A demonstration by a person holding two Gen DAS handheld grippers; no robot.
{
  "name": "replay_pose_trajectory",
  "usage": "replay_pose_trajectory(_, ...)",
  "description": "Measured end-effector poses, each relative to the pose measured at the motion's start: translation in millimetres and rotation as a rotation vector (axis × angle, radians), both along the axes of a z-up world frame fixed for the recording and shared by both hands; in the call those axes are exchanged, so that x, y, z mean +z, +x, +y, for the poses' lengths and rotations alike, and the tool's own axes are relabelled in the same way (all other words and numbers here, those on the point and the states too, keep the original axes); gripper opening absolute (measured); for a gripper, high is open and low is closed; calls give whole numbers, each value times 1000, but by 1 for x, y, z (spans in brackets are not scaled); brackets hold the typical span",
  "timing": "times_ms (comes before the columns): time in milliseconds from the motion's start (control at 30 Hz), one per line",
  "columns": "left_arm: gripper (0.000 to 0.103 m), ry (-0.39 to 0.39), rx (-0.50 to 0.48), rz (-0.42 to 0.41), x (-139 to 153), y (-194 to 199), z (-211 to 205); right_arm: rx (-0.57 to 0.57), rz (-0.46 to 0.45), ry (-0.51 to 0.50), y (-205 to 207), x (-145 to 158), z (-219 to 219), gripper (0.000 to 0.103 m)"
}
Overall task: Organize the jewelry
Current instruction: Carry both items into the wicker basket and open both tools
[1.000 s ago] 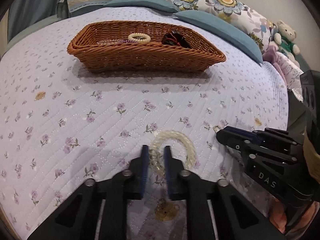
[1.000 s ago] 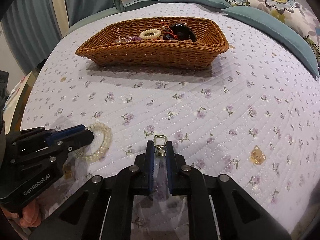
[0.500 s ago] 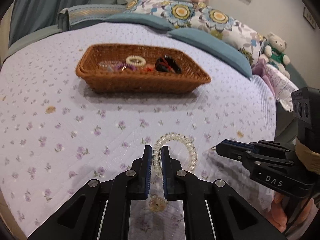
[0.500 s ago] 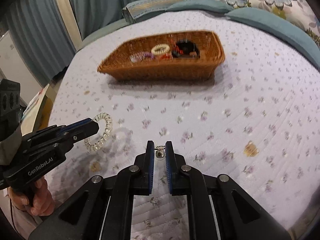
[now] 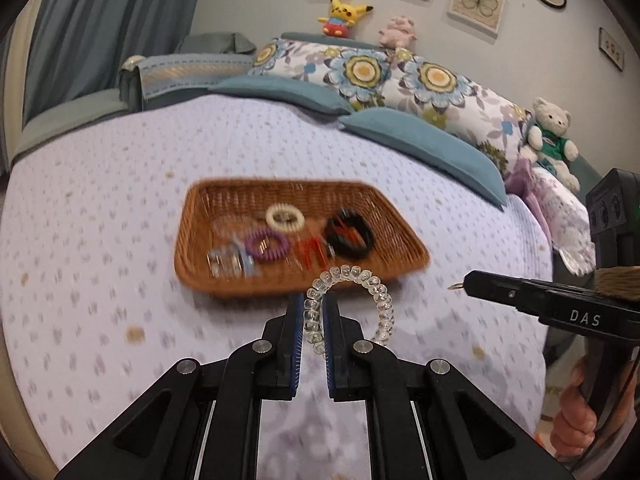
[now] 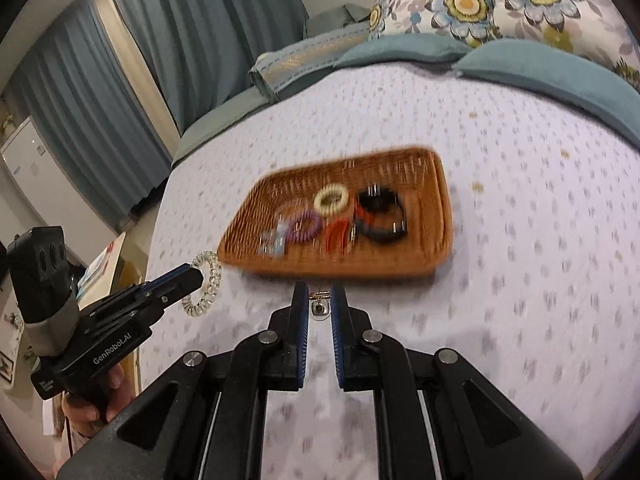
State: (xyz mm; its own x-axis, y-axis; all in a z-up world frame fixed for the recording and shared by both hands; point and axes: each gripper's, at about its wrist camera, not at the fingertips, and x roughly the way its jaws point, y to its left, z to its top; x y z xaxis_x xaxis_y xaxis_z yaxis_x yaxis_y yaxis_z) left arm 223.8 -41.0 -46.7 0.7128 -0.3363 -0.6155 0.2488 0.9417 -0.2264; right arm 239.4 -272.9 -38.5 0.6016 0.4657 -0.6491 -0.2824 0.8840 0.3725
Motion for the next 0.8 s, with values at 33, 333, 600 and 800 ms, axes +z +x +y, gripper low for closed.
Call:
replay_pose_trajectory(33,9,-2,4,-3,2,10,1,2,-1,4,8,2,1,13)
replay_pose_trajectory(333,9,-12,43,37,-10,91,7,-12,120,101,91,-21,8,13)
replay_pose_trajectory(600,9,28,64,121,-45,129,4,-22,259,93,127,-67,21,13)
replay_pose_trajectory(800,9,29,65,166,-65,140,3,-46,306,60,133,-86,25,13)
